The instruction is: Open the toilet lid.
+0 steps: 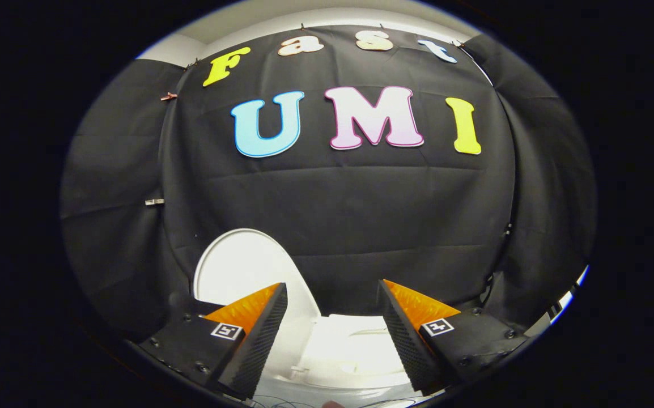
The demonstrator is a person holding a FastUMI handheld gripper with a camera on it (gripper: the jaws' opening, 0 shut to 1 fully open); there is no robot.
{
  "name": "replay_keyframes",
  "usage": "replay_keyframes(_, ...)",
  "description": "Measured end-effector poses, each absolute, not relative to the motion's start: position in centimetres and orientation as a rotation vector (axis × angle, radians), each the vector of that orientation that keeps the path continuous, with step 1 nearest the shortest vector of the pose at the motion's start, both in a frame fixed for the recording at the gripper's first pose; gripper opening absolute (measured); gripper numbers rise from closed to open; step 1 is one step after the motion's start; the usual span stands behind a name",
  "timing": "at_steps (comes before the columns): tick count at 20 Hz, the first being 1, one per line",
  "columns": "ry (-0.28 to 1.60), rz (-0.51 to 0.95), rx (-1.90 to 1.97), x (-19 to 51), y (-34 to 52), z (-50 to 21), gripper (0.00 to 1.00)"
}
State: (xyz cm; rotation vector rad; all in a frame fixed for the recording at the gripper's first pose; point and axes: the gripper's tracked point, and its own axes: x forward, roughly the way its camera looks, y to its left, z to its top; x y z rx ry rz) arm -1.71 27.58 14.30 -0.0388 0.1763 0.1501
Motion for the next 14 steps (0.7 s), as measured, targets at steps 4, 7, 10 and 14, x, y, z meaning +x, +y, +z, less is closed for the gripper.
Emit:
replay_keyframes(4, 0.153, 0.119, -0.03, -1.4, 23.4, 12.3, 0.99)
replay_keyframes(7, 0.127, 0.104, -0.026, -1.0, 20.6, 10.5, 0.99)
replay_keyframes(10, 0.048, 0.102, -0.039, -1.1, 18.6, 10.1, 0.99)
replay_keyframes(14, -0.085, 0.112, -0.04, -1.6, 16.4, 9.5, 0.98)
